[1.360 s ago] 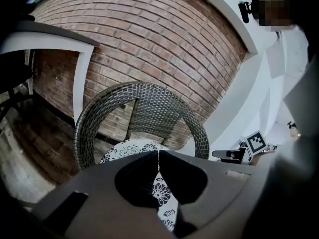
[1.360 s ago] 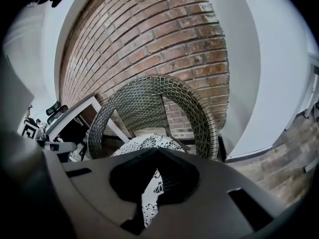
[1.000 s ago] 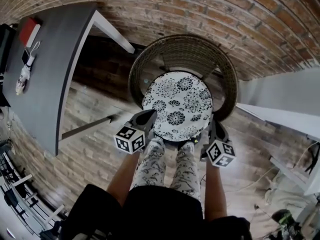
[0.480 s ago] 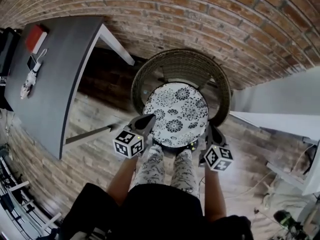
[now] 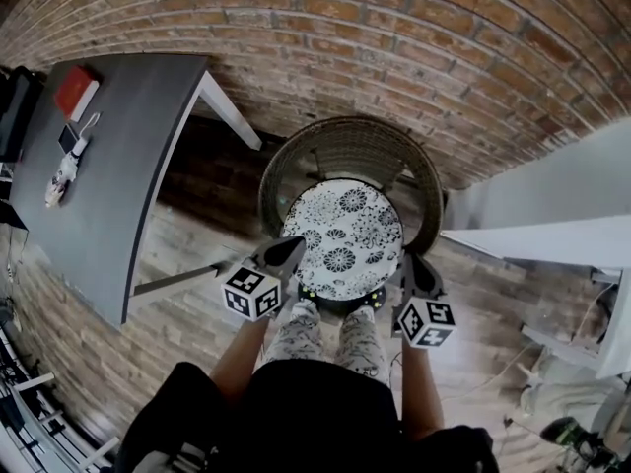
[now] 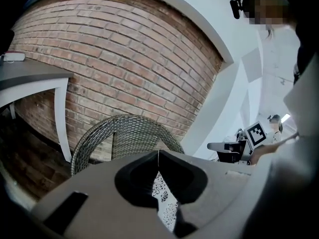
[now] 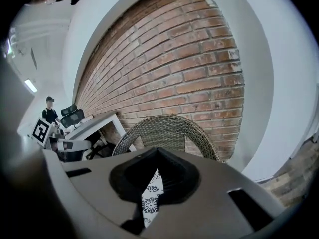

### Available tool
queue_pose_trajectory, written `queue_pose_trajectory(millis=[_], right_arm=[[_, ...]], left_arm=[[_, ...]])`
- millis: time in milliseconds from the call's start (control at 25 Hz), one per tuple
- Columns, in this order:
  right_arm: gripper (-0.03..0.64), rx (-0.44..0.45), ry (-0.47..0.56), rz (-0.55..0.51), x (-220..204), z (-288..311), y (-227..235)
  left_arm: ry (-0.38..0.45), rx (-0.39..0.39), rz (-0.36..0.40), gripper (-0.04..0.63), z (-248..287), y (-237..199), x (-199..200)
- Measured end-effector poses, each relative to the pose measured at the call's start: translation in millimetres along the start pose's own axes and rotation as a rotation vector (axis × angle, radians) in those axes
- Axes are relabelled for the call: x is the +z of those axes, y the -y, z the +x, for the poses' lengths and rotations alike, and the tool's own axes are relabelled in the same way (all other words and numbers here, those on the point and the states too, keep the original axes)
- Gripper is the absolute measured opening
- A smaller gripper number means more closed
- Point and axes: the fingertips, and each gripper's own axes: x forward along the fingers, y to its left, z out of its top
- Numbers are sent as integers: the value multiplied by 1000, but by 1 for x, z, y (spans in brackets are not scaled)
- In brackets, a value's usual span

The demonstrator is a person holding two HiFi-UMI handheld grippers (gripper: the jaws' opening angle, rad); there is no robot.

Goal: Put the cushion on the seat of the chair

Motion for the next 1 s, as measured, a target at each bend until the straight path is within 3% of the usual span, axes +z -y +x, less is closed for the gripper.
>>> queue_pose_trajectory(millis=[440,1000], right_arm=[[0,-2,49,-6,20,-23,-17],[0,-15,155,-7,62,-54,-40]], left_arm=[[82,-7,23,8,-22,6,41],[128,-93,147,8,-57,33,82]])
